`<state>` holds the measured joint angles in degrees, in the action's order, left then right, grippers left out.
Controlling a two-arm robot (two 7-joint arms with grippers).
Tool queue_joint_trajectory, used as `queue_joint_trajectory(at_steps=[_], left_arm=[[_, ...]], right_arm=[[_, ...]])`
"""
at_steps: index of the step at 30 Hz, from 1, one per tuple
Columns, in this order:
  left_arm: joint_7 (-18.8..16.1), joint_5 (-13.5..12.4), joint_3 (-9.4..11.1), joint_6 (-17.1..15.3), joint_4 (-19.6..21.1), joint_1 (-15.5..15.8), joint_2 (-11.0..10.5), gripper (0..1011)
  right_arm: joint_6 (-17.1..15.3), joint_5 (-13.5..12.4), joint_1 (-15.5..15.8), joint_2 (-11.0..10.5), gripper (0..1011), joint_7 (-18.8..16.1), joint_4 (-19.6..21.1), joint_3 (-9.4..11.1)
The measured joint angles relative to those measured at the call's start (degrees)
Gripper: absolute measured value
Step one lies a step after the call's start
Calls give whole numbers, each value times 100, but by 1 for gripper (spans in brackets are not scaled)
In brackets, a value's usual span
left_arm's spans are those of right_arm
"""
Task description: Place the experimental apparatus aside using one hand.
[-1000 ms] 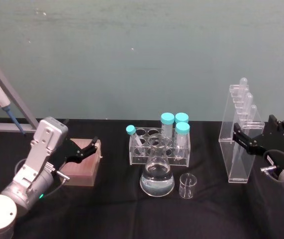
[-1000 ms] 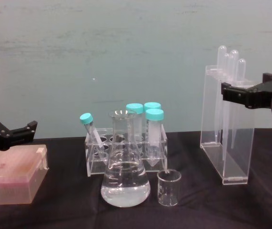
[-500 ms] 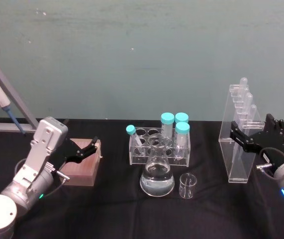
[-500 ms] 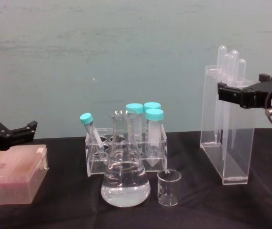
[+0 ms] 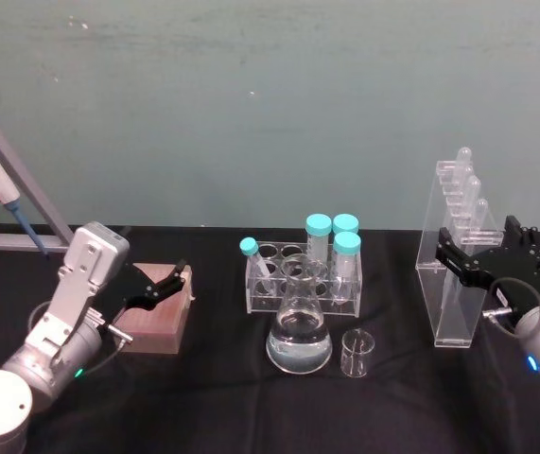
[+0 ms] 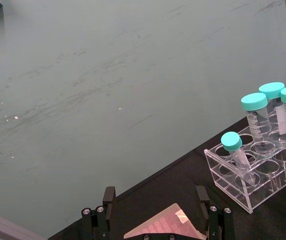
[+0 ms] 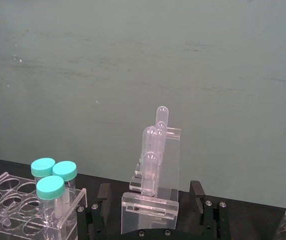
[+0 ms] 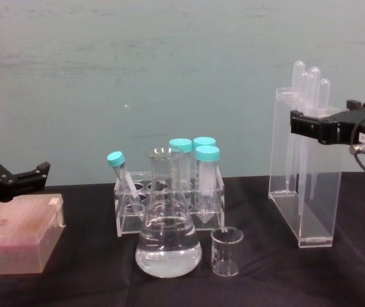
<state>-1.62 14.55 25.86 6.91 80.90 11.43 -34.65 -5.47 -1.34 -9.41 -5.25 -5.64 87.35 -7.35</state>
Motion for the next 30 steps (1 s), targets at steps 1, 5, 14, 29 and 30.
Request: queue_joint_trajectory(at_steps=[1, 5, 14, 29, 30], left_arm=[[0, 0, 0, 0, 0, 0, 0, 1000], [0, 0, 0, 0, 0, 0, 0, 1000], [0, 0, 0, 0, 0, 0, 0, 1000], [0, 0, 0, 0, 0, 0, 0, 1000], [0, 0, 0, 0, 0, 0, 0, 1000]], right_arm=[[0, 0, 0, 0, 1000, 0, 0, 0], [2, 27, -25, 39, 1000, 16, -35, 1], [6, 98, -57, 121, 1000, 78, -89, 1], [-6, 203, -87, 254, 1000, 175, -129, 40], [-6, 203, -89, 260, 1000, 177, -134, 45]])
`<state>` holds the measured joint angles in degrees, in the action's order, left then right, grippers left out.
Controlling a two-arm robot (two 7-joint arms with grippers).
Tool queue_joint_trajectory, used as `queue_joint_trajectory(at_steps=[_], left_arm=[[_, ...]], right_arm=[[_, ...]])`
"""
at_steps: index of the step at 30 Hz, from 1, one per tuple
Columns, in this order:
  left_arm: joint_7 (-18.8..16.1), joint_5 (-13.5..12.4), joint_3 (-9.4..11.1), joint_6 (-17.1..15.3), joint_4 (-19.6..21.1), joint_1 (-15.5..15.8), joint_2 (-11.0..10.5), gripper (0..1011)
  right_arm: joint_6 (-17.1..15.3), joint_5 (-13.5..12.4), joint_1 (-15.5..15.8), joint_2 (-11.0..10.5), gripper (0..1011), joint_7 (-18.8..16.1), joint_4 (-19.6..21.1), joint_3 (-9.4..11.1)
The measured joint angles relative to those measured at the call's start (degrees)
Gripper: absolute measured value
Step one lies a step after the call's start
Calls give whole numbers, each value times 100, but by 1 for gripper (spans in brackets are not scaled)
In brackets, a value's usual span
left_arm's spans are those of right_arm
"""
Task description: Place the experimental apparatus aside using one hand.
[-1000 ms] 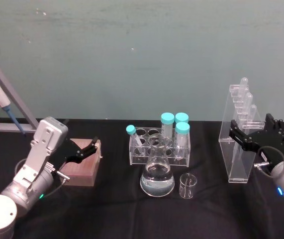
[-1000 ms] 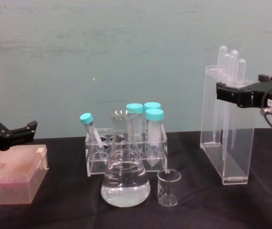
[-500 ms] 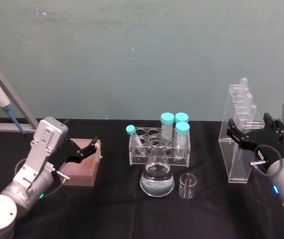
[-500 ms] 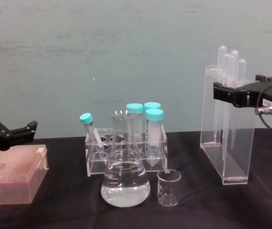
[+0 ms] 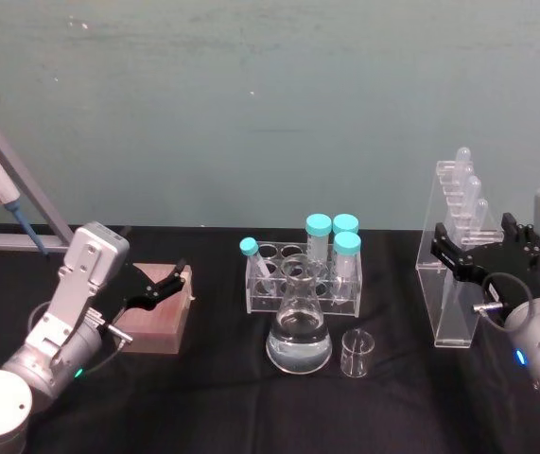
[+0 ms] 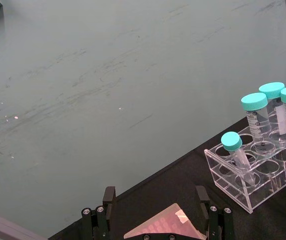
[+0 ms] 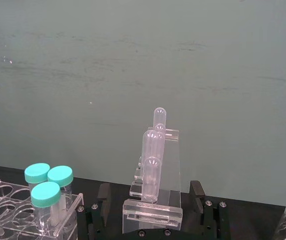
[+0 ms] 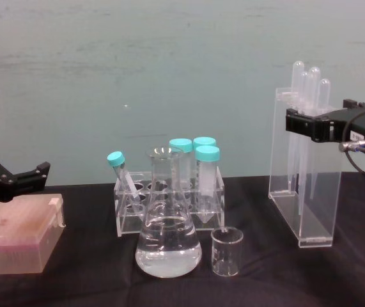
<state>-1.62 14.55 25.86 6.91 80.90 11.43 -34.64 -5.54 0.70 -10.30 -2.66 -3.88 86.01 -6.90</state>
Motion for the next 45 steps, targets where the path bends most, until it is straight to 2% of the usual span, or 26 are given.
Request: queue_joint_trajectory(at_steps=[45], left_arm=[[0, 0, 0, 0, 0, 0, 0, 1000]], right_arm=[[24, 27, -153, 166, 1000, 38, -213, 82]])
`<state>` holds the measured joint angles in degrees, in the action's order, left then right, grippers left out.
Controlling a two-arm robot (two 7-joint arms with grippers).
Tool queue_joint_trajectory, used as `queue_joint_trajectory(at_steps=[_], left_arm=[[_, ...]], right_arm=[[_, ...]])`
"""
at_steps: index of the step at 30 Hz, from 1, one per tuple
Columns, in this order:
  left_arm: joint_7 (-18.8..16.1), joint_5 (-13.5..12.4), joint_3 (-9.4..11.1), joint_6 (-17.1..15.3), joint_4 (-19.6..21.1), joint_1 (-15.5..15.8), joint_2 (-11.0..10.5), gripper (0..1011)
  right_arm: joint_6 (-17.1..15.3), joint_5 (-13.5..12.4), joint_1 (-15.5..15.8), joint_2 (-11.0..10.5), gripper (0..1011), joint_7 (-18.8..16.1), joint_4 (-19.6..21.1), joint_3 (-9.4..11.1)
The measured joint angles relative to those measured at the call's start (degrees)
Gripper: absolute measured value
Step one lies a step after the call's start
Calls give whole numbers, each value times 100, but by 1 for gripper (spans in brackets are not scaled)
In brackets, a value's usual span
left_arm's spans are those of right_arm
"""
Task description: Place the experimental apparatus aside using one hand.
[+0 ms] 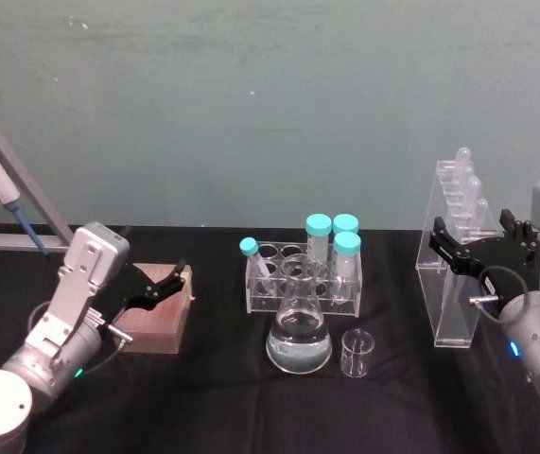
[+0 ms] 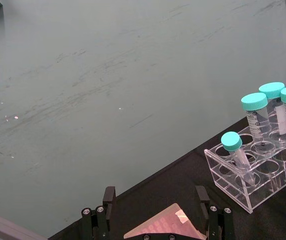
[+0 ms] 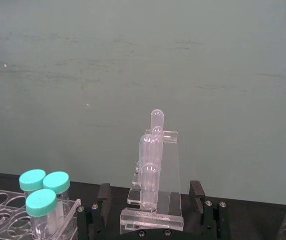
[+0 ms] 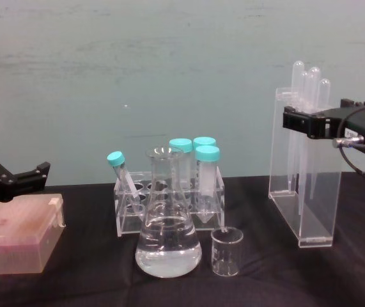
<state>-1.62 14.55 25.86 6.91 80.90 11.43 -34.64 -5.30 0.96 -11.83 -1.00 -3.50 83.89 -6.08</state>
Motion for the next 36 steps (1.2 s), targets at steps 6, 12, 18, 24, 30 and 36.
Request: queue_joint_trajectory(at_steps=[6, 12, 18, 24, 30, 36], left_arm=[[0, 0, 0, 0, 0, 0, 0, 1000], [0, 1, 0, 0, 0, 0, 0, 1000], [0, 0, 0, 0, 0, 0, 0, 1000], [0, 0, 0, 0, 0, 0, 0, 1000], [0, 0, 0, 0, 0, 0, 0, 1000], [0, 0, 0, 0, 0, 0, 0, 1000]], right_arm=[[0, 13, -16, 21, 1000, 15, -20, 0], [-1, 26, -33, 47, 1000, 36, -41, 0], [0, 43, -47, 69, 1000, 62, -73, 9], [6, 57, -54, 86, 1000, 76, -87, 20], [6, 64, -55, 97, 1000, 79, -88, 28], [2, 70, -55, 106, 1000, 80, -91, 27]])
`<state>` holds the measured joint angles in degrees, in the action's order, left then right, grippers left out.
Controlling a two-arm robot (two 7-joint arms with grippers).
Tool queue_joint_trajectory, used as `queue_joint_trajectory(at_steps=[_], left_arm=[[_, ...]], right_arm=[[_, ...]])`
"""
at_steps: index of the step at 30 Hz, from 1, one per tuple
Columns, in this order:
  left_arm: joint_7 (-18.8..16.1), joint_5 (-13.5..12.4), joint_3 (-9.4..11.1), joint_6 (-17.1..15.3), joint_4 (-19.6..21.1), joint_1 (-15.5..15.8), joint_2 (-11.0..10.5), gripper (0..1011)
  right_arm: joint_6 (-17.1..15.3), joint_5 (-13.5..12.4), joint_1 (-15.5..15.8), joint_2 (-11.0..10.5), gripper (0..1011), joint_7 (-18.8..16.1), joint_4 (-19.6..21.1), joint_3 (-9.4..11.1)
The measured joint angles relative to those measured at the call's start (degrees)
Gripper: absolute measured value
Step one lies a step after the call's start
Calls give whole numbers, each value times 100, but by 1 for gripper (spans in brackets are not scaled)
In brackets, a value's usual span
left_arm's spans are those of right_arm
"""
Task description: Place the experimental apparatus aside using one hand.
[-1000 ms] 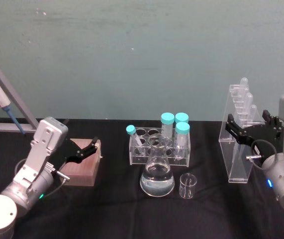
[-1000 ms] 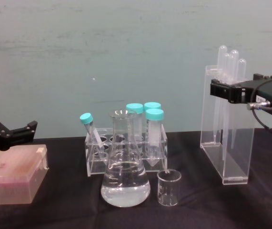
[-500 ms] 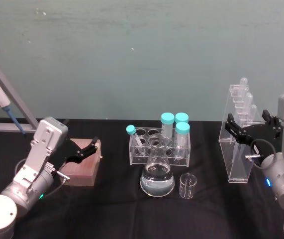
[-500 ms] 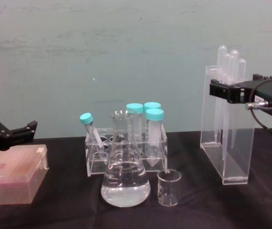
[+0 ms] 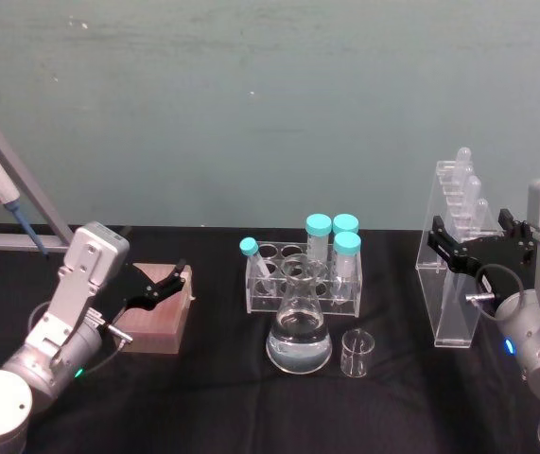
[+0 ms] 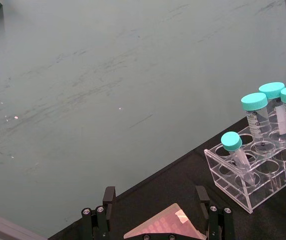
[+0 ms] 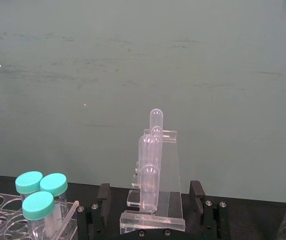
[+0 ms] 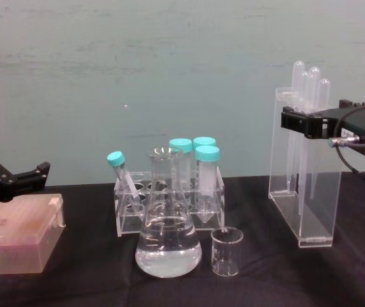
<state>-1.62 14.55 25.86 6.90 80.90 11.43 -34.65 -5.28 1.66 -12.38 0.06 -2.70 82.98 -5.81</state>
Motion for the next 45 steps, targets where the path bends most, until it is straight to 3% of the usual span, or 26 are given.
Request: queue_joint_trajectory(at_steps=[45], left_arm=[[0, 0, 0, 0, 0, 0, 0, 1000]], right_arm=[[21, -55, -80, -29, 1000, -84, -85, 17]])
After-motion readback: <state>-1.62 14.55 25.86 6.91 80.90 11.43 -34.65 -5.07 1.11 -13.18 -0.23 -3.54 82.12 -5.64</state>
